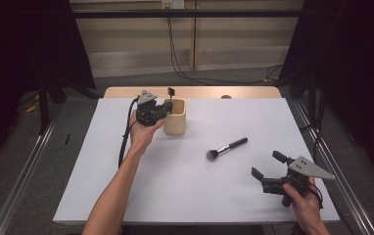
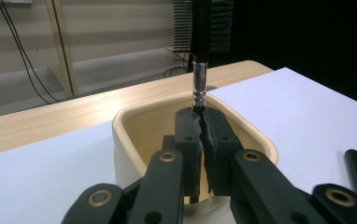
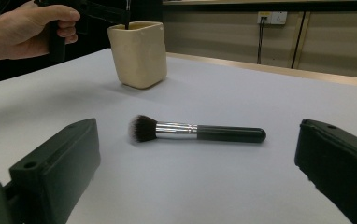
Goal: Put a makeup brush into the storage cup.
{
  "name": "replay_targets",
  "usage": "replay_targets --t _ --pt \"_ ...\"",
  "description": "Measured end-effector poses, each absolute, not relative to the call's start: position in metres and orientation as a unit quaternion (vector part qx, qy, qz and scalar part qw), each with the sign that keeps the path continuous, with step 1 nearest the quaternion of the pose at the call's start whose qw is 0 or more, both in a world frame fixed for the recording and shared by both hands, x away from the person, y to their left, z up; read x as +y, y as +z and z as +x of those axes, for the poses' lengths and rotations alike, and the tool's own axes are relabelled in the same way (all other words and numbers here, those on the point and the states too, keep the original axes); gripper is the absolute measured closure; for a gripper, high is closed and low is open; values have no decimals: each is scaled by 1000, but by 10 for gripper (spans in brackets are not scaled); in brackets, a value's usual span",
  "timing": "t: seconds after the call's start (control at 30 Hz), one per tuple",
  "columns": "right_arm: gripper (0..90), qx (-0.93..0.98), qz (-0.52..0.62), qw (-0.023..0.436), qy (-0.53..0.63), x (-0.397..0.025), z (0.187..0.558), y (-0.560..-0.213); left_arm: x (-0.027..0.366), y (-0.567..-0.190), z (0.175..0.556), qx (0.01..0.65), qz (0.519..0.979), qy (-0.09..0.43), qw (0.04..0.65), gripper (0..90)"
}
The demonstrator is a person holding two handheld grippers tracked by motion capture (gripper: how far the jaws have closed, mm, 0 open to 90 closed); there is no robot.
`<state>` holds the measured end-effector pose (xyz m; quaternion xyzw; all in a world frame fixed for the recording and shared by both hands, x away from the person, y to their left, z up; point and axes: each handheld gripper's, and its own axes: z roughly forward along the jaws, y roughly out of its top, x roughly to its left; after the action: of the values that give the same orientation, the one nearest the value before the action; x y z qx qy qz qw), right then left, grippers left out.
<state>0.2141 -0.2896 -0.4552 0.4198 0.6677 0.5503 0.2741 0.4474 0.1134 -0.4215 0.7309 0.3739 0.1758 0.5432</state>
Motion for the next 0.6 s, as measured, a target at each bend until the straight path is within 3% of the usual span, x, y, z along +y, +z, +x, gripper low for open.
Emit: replay_targets --t 0.23,0.6 --pt "0 667 421 274 550 -290 214 -455 115 -421 448 374 729 175 546 815" --pt "0 664 422 275 552 -290 214 -455 122 -415 440 373 722 168 558 666"
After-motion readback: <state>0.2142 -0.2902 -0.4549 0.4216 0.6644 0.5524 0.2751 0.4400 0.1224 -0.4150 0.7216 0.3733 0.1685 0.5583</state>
